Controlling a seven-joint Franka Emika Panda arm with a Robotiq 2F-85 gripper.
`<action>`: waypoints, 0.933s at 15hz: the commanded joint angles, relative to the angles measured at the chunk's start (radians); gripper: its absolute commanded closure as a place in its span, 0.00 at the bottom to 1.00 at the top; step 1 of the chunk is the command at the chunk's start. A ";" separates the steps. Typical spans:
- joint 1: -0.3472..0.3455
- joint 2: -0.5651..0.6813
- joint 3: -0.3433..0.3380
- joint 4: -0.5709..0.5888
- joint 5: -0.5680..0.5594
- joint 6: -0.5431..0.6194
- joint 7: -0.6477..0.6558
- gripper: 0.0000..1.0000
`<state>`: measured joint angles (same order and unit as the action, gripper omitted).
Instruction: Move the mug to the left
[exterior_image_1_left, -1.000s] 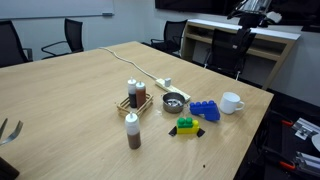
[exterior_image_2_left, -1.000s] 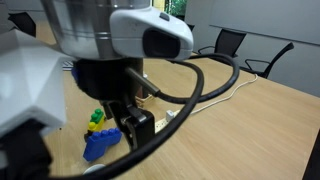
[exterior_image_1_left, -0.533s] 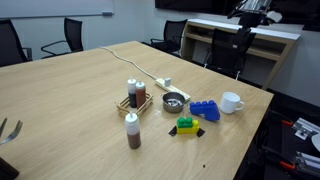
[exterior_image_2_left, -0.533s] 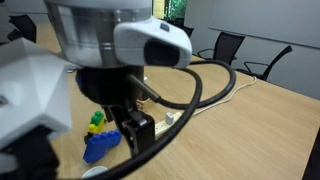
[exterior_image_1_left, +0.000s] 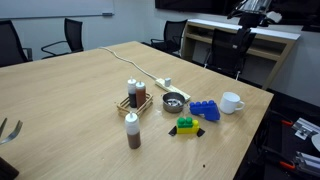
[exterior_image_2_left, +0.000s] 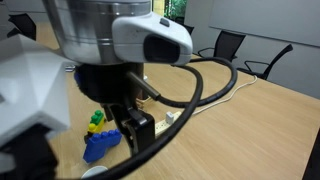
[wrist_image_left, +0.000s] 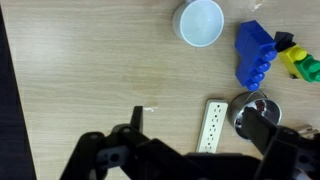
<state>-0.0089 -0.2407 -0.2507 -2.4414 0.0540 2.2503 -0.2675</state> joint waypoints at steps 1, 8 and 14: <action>-0.029 0.005 0.033 0.001 0.011 -0.005 -0.009 0.00; -0.012 0.075 0.091 -0.036 0.027 0.023 0.002 0.00; -0.018 0.115 0.116 -0.051 0.017 0.020 0.009 0.00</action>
<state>-0.0062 -0.1261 -0.1561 -2.4937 0.0684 2.2724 -0.2566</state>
